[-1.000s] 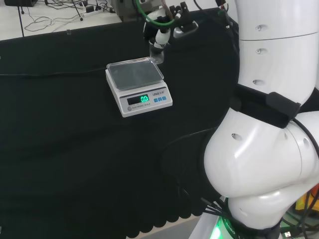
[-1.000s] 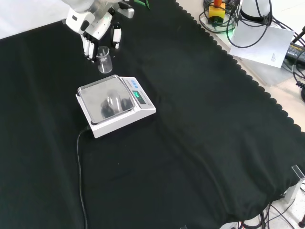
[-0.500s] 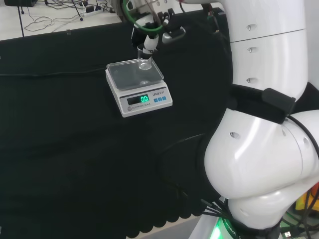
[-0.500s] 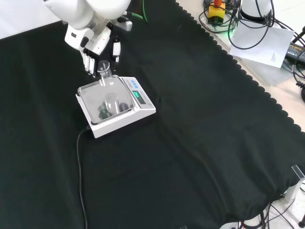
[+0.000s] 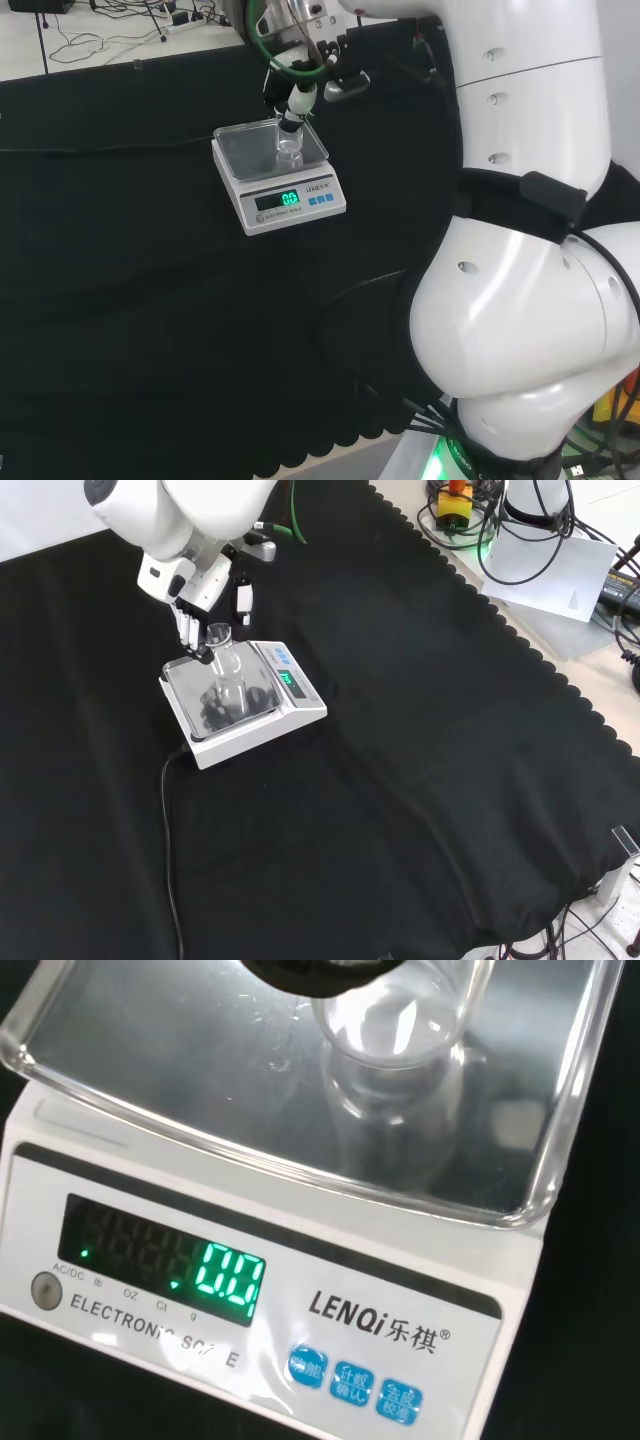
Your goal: Put the beaker on the electronic balance.
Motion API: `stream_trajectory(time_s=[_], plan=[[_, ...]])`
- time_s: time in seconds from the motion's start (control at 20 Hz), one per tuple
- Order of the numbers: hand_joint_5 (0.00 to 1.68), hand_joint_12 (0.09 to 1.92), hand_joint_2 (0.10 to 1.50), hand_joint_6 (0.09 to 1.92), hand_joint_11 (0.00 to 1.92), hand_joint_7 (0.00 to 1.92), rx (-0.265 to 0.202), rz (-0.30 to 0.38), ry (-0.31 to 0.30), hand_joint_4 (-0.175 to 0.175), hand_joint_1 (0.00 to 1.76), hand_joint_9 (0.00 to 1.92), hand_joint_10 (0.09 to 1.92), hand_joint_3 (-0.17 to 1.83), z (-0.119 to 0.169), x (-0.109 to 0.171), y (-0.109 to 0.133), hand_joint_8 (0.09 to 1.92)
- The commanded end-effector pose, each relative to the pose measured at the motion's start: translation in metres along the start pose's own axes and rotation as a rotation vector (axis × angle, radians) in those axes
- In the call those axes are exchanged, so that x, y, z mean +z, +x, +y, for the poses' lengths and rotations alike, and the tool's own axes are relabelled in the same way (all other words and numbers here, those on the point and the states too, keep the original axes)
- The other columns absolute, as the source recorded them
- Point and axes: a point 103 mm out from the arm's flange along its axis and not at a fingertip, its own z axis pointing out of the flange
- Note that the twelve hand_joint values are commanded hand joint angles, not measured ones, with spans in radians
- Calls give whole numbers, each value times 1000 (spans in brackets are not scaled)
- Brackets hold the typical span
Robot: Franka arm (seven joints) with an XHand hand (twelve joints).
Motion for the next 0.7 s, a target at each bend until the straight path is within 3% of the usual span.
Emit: stream_trajectory(time_s=[0.05, 0.7], plan=[[919, 801, 1153, 1105, 1084, 858, -2, 17, -6, -175, 1148, 1041, 782, -12, 4, 2, -2, 901], [921, 804, 1152, 1103, 1088, 861, 12, 2, -1, -175, 1148, 1041, 786, -12, 3, 9, -2, 898]])
